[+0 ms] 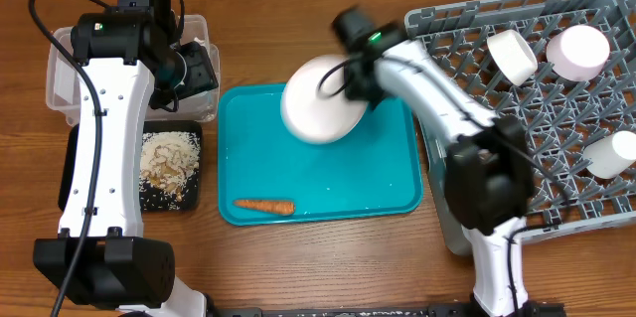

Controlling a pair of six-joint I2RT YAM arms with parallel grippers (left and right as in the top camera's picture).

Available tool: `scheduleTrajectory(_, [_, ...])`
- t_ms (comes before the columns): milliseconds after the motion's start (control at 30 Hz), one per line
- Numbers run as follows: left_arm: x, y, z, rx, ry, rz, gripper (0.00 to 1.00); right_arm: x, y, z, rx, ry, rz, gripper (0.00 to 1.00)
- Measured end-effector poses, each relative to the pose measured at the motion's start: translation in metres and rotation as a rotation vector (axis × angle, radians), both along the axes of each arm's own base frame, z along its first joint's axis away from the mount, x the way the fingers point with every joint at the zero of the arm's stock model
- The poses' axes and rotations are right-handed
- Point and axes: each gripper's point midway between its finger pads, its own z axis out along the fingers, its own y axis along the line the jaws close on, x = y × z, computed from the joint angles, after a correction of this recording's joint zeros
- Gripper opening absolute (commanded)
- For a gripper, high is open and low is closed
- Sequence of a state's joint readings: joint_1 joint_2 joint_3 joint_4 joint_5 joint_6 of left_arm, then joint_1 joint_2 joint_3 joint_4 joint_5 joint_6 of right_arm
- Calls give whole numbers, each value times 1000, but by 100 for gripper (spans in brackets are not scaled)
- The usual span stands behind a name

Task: Sort waste into correct bins and load items into the dishwasher
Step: 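Lift the white plate and stand it upright in the rack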

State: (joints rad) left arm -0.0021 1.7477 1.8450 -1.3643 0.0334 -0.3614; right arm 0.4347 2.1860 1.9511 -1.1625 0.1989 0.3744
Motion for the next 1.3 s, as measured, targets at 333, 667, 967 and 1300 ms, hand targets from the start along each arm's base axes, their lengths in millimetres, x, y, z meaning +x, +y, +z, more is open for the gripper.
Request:
scheduleTrajectory(333, [1,0,0,0,-4,0,64,23,-164,177,-525,-461,-312,4])
scheduleTrajectory(667, [1,0,0,0,-3,-1,63,2,-231,180,-780,-464,-518,4])
scheduleTrajectory(967, [3,0,1,0,-11,-1,63,-13,-213,124,-788,-370,-462,4])
scheduleTrajectory(1300, [3,0,1,0,-11,-1,64,-22,-161,93,-730,-339,-339,4])
